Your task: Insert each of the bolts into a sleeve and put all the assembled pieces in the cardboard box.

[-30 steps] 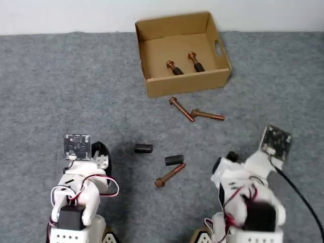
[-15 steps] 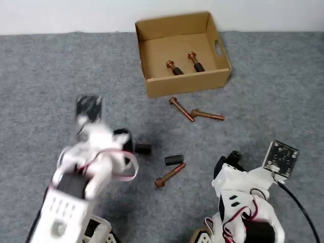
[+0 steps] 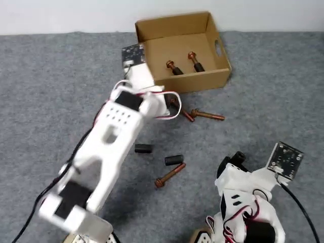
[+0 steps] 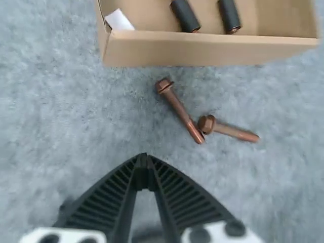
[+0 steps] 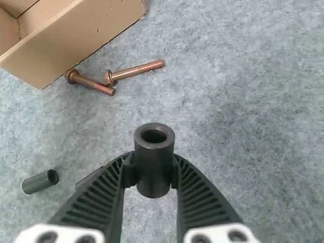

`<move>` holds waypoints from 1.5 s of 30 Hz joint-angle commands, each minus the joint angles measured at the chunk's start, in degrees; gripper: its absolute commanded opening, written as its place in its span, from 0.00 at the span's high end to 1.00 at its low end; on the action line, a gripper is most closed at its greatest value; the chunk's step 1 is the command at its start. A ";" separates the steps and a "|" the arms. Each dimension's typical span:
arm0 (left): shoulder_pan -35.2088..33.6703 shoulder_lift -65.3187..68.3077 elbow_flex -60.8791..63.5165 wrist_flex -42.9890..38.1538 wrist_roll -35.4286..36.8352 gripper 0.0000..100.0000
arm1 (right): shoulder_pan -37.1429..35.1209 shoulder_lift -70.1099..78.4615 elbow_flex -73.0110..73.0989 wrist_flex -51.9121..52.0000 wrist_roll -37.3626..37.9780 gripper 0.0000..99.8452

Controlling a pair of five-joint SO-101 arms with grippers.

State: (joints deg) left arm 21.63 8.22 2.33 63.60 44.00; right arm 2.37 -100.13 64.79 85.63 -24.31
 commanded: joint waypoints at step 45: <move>-0.53 62.51 -88.04 37.10 4.40 1.00 | -2.59 -0.22 0.09 -0.92 0.53 0.99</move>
State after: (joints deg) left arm 21.36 71.96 -79.69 98.68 50.07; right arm 0.35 -100.13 65.14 85.63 -24.31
